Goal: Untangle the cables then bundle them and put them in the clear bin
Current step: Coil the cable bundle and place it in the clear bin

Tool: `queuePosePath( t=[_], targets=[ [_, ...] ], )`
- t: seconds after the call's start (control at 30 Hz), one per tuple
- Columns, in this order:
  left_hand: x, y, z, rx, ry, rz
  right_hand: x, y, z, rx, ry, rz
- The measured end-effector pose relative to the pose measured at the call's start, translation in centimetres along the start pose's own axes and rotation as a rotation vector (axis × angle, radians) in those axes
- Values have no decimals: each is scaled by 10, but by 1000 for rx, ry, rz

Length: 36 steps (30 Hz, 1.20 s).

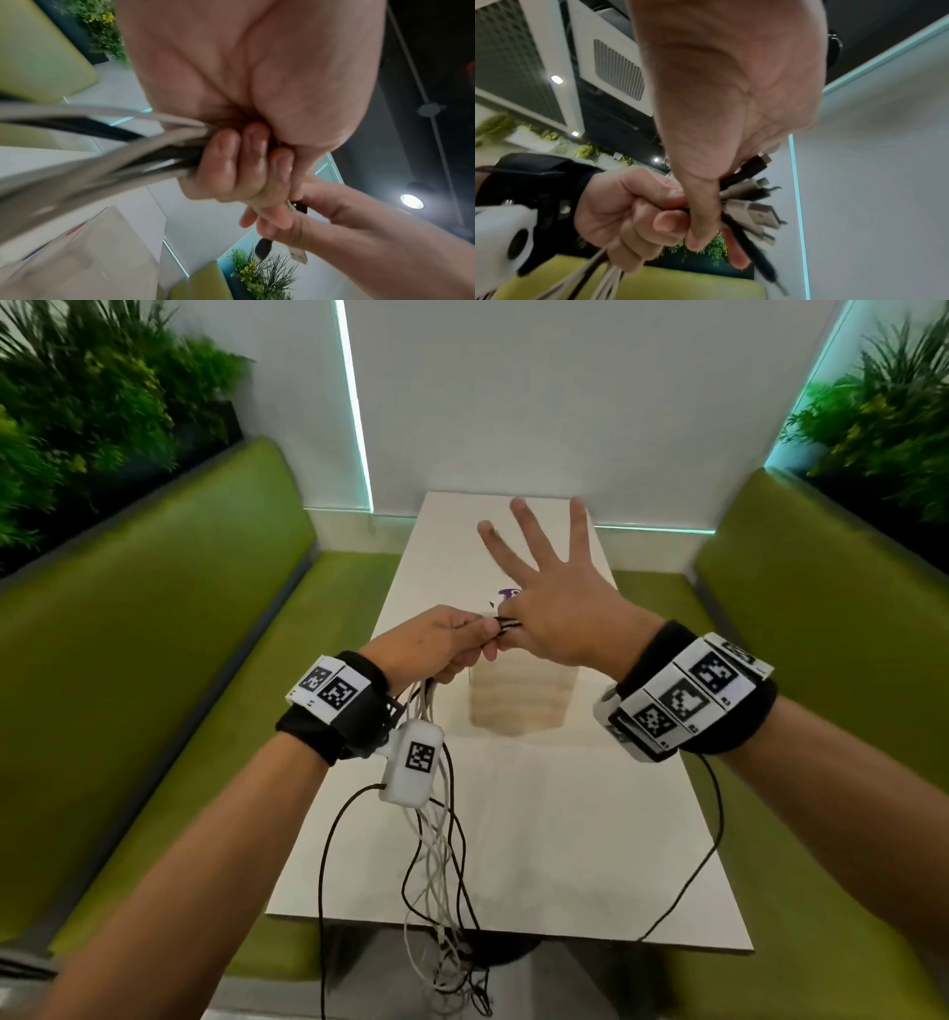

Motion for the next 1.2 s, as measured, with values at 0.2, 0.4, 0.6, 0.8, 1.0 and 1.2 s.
queuePosePath(
  t=[0.2, 0.4, 0.6, 0.8, 1.0, 1.2],
  targets=[
    [7, 1, -16, -41, -140, 25, -13, 6, -7, 152, 38, 870],
    [15, 1, -18, -227, -209, -240, -33, 4, -8, 128, -90, 1263],
    [1, 19, -14, -577, -341, -290, 8, -20, -14, 63, -228, 1470],
    [7, 3, -9, -612, -282, -493, 51, -31, -7, 26, -221, 1340],
    [3, 0, -13, -588, -213, -546, 67, -36, -6, 179, -151, 1386],
    [1, -3, -8, -493, -108, -835, 68, -36, -13, 37, -218, 1453]
  ],
)
Point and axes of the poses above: each hand's wrist, its own z-axis towards the middle knuckle, its own y-axis out of the back of the hand, x = y × z, the point moved 6 cm from there along z, towards the middle knuckle, and after that the axes turned 6 degrees about -x, right-handed, at the moved point
